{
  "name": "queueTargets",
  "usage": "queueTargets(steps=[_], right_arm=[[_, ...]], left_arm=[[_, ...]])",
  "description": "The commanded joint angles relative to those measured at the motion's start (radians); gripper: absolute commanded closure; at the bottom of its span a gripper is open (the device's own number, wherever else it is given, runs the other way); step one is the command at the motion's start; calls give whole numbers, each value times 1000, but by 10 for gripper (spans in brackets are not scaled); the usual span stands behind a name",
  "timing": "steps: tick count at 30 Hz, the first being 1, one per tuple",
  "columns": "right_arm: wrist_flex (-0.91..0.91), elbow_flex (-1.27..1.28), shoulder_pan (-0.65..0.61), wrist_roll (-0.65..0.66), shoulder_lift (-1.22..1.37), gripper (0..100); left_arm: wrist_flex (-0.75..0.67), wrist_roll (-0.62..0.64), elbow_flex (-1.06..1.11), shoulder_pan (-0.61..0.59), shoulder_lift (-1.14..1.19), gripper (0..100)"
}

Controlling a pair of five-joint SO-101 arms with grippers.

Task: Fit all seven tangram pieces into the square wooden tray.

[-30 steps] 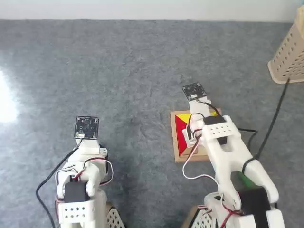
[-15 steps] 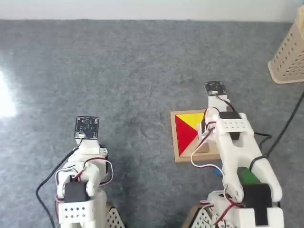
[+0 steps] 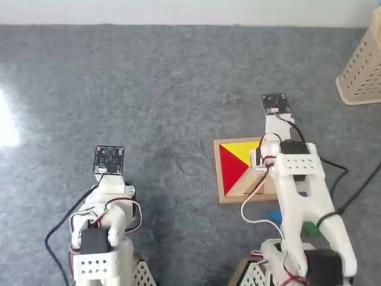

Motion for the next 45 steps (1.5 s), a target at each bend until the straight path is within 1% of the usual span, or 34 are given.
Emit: queueTargets(steps=[1, 4, 8, 11, 16, 21, 27, 31, 34, 37, 41, 43, 45], right_arm=[[1, 9, -77, 78, -36, 983], [-31, 28, -110, 107, 24, 986], [-82, 26, -79, 114, 119, 986], [-87, 18, -53, 114, 148, 986], [-84, 11, 7, 107, 147, 986], [-56, 11, 41, 107, 147, 986], [16, 11, 44, 110, 145, 987], [19, 11, 45, 104, 140, 992], [8, 11, 45, 80, 73, 992], [16, 17, 19, 44, -58, 992], [31, 92, -101, 54, -208, 992], [33, 127, -162, 107, -226, 992], [33, 143, -196, 137, -209, 992]], left_arm=[[5, 6, -12, -3, -17, 988], [5, 6, -12, -3, -17, 988], [5, 6, -12, -3, -17, 988], [5, 6, -12, -3, -17, 988], [5, 6, -12, -3, -17, 988], [5, 6, -12, -3, -17, 988], [5, 6, -12, -3, -17, 988], [5, 6, -12, -3, -17, 988], [5, 6, -12, -3, -17, 988], [5, 6, -12, -3, -17, 988], [5, 6, -12, -3, -17, 988], [5, 6, -12, -3, -17, 988], [5, 6, -12, -3, -17, 988]])
